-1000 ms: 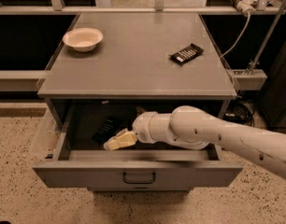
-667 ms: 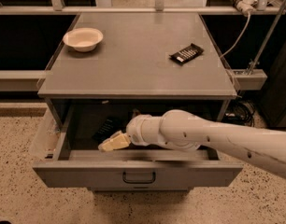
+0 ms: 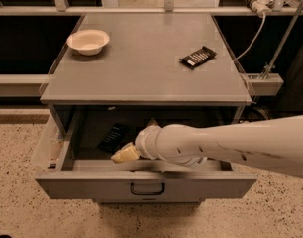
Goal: Pick rxbar blueberry from top drawer and place on counter
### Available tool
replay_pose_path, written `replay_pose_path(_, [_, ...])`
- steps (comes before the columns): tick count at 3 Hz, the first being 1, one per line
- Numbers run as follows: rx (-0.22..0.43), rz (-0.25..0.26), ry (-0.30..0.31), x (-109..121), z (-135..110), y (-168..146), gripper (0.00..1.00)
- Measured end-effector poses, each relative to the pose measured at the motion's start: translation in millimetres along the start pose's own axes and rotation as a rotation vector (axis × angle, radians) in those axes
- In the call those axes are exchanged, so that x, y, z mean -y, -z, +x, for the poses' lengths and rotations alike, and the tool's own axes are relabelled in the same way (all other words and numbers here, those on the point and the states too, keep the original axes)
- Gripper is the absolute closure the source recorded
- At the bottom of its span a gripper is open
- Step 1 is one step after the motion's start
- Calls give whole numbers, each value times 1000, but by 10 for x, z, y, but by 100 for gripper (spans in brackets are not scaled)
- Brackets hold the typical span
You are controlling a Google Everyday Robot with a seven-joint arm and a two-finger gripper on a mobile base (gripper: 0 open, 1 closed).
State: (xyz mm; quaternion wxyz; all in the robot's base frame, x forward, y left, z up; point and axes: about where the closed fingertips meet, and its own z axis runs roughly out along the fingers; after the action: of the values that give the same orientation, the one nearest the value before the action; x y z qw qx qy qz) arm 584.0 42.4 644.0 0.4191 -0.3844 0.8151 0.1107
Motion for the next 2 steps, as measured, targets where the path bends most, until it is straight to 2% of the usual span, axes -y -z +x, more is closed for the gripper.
replay_pose_path(1, [7,-8,-6,-12,-15,7,0])
replay_pose_path(2, [43,-91,-17,-139,-75,-124,0])
